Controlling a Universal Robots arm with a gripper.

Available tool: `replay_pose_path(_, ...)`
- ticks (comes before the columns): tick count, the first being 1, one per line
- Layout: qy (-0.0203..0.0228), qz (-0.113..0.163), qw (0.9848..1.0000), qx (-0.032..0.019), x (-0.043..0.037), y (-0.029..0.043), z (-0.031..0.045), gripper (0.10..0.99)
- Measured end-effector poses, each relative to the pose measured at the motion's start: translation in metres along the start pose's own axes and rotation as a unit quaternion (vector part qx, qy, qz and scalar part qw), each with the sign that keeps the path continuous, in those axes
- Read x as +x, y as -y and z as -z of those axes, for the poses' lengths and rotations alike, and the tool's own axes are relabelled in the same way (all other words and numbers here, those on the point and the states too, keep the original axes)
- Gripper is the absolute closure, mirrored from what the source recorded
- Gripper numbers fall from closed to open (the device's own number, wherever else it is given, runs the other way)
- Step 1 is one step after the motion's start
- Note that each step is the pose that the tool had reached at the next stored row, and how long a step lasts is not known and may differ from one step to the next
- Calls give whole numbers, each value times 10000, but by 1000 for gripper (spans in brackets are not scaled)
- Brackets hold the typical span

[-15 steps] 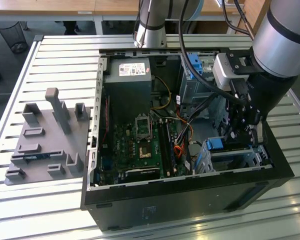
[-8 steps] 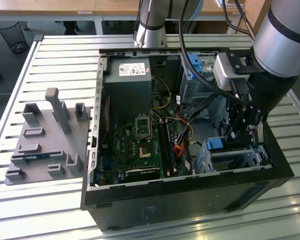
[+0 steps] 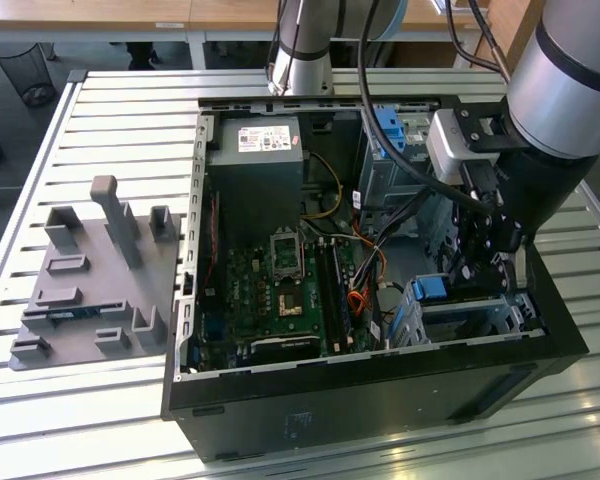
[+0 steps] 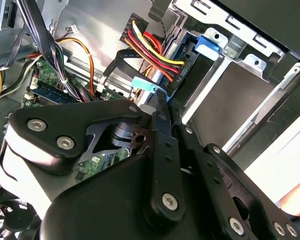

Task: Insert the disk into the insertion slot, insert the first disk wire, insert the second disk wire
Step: 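Insert the second disk wire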

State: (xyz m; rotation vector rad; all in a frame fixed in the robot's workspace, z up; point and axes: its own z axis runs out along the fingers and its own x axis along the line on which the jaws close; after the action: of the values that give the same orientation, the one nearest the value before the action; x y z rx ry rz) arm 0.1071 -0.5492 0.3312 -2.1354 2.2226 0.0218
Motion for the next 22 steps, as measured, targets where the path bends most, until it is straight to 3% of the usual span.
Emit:
replay_pose_path(12, 0, -3, 10000, 0, 2, 0, -28, 941)
replay_pose_path(14, 1, -3, 10000, 0, 2, 0, -29, 929)
replay_pose_path(15, 1, -3, 10000, 0, 2, 0, -28, 867)
replay_pose_path(22, 1, -3, 10000, 0, 1, 1, -4, 867)
